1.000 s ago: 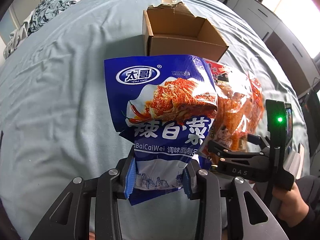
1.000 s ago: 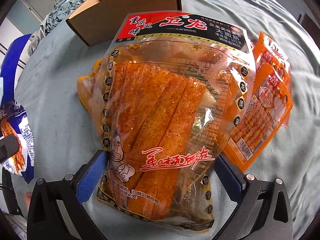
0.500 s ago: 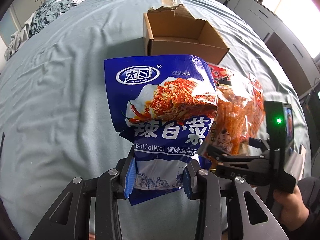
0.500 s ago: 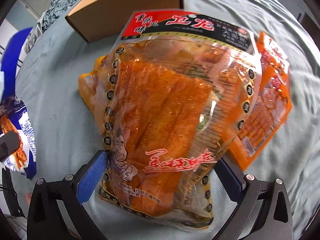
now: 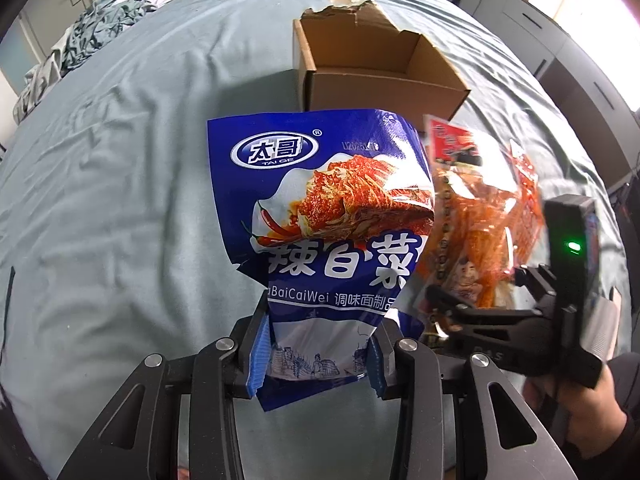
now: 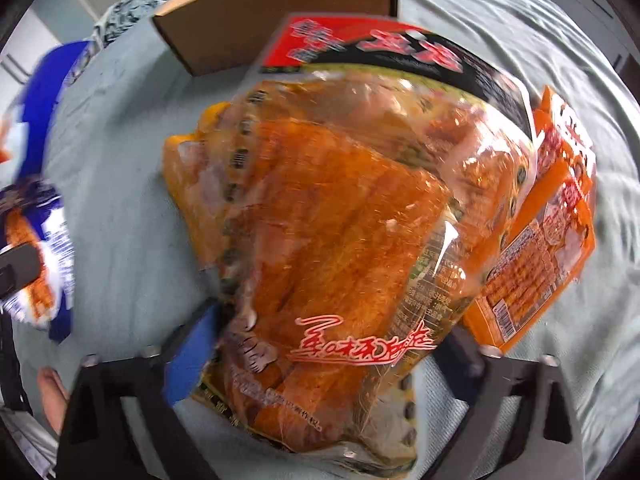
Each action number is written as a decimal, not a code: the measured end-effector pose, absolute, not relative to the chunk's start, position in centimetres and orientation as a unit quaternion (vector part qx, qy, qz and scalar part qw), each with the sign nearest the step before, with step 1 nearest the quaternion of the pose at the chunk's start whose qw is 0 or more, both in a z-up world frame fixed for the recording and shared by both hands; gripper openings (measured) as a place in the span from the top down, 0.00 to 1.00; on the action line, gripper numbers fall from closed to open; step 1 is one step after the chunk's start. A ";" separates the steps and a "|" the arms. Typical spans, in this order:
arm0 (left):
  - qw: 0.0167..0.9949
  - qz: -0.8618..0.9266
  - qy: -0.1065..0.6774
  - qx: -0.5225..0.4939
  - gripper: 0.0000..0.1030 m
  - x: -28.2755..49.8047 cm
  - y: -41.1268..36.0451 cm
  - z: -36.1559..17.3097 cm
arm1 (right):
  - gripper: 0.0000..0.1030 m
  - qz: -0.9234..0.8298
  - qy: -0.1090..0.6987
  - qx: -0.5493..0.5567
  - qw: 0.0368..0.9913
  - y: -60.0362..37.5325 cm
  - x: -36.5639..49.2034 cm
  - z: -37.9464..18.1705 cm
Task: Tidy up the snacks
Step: 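Lift the blue bag with the left gripper while the right gripper grasps the large orange strip bag, then lower the blue bag into the box with the left gripper while the right gripper lifts the orange bag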
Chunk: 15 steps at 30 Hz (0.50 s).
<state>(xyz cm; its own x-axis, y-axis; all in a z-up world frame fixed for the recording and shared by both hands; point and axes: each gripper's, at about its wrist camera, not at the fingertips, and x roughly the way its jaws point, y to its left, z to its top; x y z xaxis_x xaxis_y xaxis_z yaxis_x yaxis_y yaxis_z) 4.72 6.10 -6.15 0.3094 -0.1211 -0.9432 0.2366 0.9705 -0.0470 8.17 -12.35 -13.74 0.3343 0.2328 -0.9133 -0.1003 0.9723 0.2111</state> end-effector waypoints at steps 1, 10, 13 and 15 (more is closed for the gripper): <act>0.808 -0.108 0.576 0.053 0.63 4.7 6.2 -6.2 | 0.36 0.106 0.564 0.056 0.817 -12.1 8.0 -13.6; 0.817 -0.090 0.566 0.058 0.62 4.7 6.7 -6.0 | 0.68 0.132 0.528 0.084 0.835 -11.7 5.6 -11.6; 0.827 -0.083 0.552 0.067 0.62 4.3 6.7 -5.5 | 0.77 0.145 0.506 0.105 0.844 -12.1 4.8 -10.5; 0.832 -0.084 0.543 0.068 0.62 4.2 6.6 -5.1 | 0.78 0.150 0.492 0.116 0.850 -12.3 4.4 -10.0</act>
<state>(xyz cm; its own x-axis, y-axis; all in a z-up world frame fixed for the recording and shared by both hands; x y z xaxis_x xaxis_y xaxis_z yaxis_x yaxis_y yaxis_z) 4.17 6.64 -5.06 0.3954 -0.0648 -0.9162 0.2135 0.9767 0.0230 4.36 -12.29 -10.01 0.4715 0.3696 -0.8007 -0.1418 0.9279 0.3448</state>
